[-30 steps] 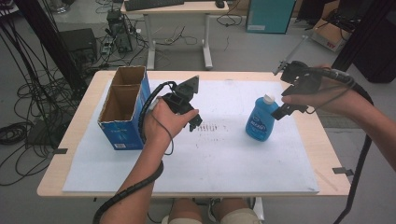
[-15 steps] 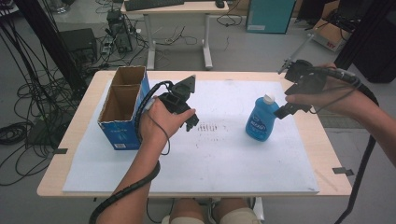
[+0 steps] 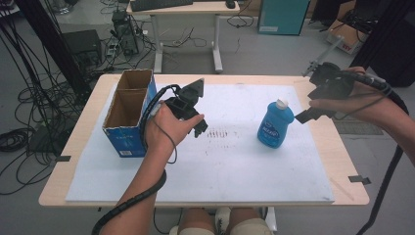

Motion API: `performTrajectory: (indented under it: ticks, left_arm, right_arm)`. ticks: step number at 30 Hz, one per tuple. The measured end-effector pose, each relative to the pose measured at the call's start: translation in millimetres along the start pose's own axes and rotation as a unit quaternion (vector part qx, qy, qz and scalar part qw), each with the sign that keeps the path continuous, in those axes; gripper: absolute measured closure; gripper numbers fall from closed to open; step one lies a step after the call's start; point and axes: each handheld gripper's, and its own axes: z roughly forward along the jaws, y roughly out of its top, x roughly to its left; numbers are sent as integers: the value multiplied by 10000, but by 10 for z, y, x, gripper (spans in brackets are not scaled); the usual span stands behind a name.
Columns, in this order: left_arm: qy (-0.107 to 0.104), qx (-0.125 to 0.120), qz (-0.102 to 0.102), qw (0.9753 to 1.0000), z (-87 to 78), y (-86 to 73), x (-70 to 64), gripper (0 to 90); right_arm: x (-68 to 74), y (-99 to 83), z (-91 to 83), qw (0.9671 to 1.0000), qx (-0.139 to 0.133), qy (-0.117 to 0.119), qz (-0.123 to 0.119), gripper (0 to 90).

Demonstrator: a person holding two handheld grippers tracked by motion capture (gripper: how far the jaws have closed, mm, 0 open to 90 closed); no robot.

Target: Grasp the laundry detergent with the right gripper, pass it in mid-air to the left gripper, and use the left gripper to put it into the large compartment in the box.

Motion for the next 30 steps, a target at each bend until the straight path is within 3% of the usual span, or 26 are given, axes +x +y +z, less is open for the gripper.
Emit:
performTrajectory:
  ticks: [4,17,19,30]
  left_arm:
    - [21,15,27,10000,11,-5,-23,61]
    - [23,-37,52,10000,1,6,-58,61]
    - [43,-19,71,10000,9,8,-66,61]
    - [88,12,85,9999,33,-1,-38,61]
  right_arm:
    - [-53,-132,20,9997,-123,-42,211,85]
    - [-227,-554,206,9967,-626,-193,488,81]
    - [-269,-644,297,9962,-720,-261,409,79]
    - [-260,-891,623,9919,-1098,-246,585,68]
